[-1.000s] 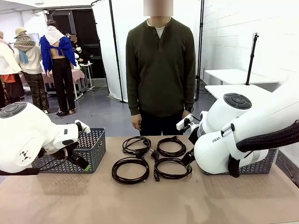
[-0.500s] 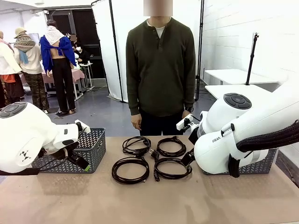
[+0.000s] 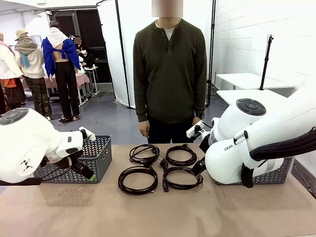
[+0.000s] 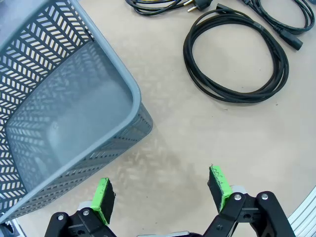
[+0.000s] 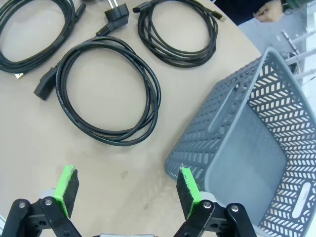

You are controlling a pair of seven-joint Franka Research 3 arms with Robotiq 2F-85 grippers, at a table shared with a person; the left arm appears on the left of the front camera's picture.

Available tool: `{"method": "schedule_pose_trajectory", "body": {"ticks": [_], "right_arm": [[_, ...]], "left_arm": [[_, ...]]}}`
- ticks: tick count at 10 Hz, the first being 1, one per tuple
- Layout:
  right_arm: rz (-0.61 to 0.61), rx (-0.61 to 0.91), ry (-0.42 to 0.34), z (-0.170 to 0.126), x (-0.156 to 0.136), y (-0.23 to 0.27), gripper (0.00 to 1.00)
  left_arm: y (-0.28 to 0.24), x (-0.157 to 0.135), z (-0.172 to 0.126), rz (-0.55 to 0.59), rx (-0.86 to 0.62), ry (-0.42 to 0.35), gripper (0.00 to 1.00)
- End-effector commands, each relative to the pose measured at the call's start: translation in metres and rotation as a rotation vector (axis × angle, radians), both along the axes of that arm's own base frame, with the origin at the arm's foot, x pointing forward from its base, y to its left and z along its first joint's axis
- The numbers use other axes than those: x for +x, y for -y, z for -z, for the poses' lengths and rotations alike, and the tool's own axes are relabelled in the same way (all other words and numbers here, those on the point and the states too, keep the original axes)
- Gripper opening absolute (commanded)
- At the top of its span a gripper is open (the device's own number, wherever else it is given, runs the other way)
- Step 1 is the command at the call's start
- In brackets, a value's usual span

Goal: Organize the cables according to human instructions.
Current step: Pick up a bundle of cables and place it in the basket indicated by the human.

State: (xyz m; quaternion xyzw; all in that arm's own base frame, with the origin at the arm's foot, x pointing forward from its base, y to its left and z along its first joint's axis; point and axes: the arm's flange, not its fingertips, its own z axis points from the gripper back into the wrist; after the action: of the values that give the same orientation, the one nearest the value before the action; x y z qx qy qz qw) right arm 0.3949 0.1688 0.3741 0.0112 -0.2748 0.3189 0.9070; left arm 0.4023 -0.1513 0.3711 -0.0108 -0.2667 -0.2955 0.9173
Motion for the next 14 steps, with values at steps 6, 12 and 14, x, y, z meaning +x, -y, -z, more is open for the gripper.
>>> {"method": "schedule_pose_trajectory", "body": {"ticks": [6,12,14], "right_arm": [[-0.095,0.047,-0.031,-0.032,0.0,0.02,1.0],[-0.309,0.141,-0.039,-0.098,0.001,0.072,1.0],[-0.365,0.215,-0.051,-0.106,-0.003,0.086,1.0]], "left_arm": [[-0.008,-0.008,-0.028,0.051,-0.033,0.068,1.0],[-0.024,-0.023,-0.08,0.17,-0.092,0.144,1.0],[-0.034,-0.037,-0.089,0.193,-0.108,0.157,1.0]]}}
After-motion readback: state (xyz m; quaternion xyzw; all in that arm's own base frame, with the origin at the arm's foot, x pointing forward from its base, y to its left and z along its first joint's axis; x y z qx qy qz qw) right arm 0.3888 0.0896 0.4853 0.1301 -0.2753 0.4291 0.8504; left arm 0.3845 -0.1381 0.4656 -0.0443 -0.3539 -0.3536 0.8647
